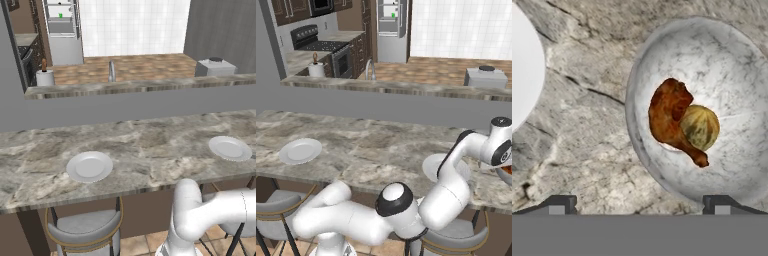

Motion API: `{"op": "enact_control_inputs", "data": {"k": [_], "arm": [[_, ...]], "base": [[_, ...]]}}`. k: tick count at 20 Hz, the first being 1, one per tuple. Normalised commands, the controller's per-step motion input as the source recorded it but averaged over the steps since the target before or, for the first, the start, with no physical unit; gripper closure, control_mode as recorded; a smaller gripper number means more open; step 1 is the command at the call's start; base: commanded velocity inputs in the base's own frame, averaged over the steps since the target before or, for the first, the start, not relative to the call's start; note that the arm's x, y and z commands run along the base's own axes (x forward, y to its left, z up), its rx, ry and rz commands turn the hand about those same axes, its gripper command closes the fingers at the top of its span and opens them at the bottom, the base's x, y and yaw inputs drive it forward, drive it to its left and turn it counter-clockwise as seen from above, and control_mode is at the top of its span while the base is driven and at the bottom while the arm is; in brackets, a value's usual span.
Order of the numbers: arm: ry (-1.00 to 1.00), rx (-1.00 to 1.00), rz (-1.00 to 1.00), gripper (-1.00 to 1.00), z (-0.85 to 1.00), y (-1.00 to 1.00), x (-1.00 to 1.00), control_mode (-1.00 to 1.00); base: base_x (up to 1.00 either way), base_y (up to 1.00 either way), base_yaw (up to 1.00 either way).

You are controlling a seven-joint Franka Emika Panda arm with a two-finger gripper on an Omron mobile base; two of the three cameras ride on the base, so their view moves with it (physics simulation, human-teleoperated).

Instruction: Pick the chicken drumstick and squash from their plates and place them in the bowl. Then put the bowl in the fridge.

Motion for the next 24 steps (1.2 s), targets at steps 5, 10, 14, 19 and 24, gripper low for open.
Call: {"op": "enact_control_inputs", "data": {"k": [5, 10, 14, 19, 24], "arm": [[0.0, -0.03, 0.0, -1.0, -0.17, 0.19, -0.09, -1.0], [0.0, -0.05, 0.0, -1.0, -0.1, 0.01, 0.14, -1.0], [0.02, -0.04, 0.0, -1.0, 0.16, -0.07, 0.25, -1.0], [0.1, -0.02, 0.0, -1.0, 0.11, -0.04, 0.12, -1.0], [0.15, 0.0, 0.0, -1.0, 0.05, -0.1, 0.08, -1.0]], "base": [[0.0, 0.0, 0.0], [0.0, 0.0, 0.0], [0.0, 0.0, 0.0], [0.0, 0.0, 0.0], [0.0, 0.0, 0.0]]}}
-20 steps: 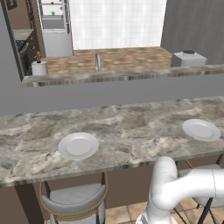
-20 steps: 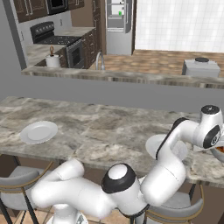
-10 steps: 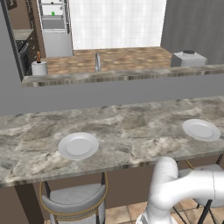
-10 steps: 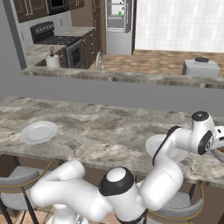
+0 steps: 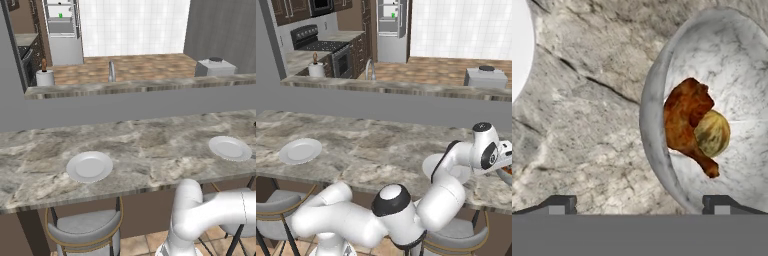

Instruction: Pick the chicken drumstick and squash from their plates and place them in the bowl. Then put the bowl in the fridge.

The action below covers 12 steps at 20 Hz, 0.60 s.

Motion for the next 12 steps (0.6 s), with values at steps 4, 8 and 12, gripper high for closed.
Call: {"op": "enact_control_inputs", "data": {"k": [4, 8, 12], "arm": [[0.16, 0.0, 0.0, -1.0, 0.02, -0.14, 0.07, -1.0], [0.08, 0.0, 0.02, -1.0, 0.0, -0.17, 0.08, -1.0], [0.04, 0.0, 0.03, -1.0, 0.0, -0.2, 0.07, -1.0]], "base": [[0.0, 0.0, 0.0], [0.0, 0.0, 0.0], [0.0, 0.0, 0.0]]}}
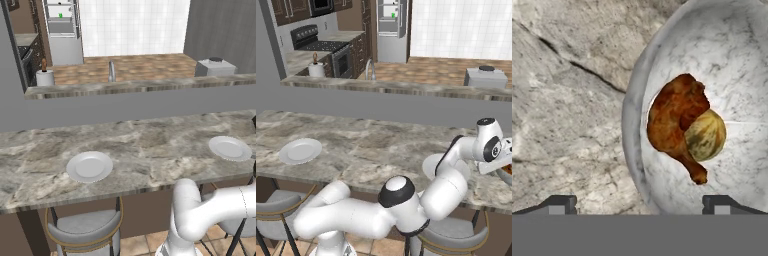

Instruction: Pick the chicken drumstick and squash from their plates and place them in the bowl. Then put the bowl in the fridge.

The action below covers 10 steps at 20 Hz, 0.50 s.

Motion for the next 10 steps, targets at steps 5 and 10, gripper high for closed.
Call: {"op": "enact_control_inputs", "data": {"k": [5, 10], "arm": [[0.05, 0.0, 0.03, -1.0, -0.01, -0.18, 0.01, -1.0], [0.06, 0.0, 0.04, -1.0, -0.06, -0.14, 0.0, -1.0]], "base": [[0.0, 0.0, 0.0], [0.0, 0.0, 0.0]]}}
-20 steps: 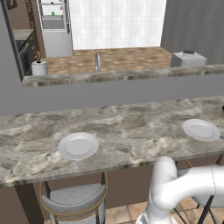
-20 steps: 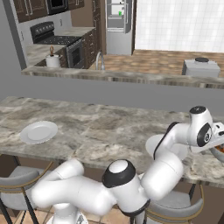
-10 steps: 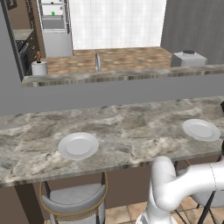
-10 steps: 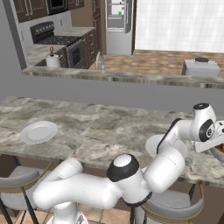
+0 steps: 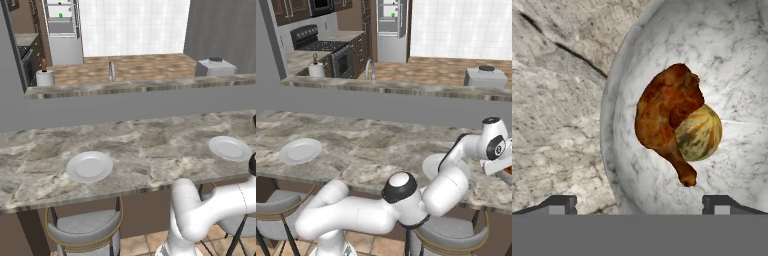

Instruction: Pick the chicken drumstick and squash from their plates and place them in the bowl. Then put the bowl in the fridge.

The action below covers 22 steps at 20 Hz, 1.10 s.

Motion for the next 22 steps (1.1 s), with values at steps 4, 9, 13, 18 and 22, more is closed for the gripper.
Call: {"op": "enact_control_inputs", "data": {"k": [4, 9, 13, 18, 22], "arm": [[0.08, 0.0, 0.04, -1.0, -0.03, -0.09, 0.01, -1.0], [0.07, 0.0, 0.04, -1.0, -0.05, -0.06, 0.0, -1.0], [0.07, 0.0, 0.03, -1.0, -0.1, -0.02, 0.0, -1.0], [0.05, 0.0, 0.03, -1.0, -0.17, 0.0, -0.01, -1.0], [0.0, 0.06, 0.03, -1.0, -0.19, -0.03, 0.0, -1.0]], "base": [[0.0, 0.0, 0.0], [0.0, 0.0, 0.0], [0.0, 0.0, 0.0], [0.0, 0.0, 0.0], [0.0, 0.0, 0.0]]}}
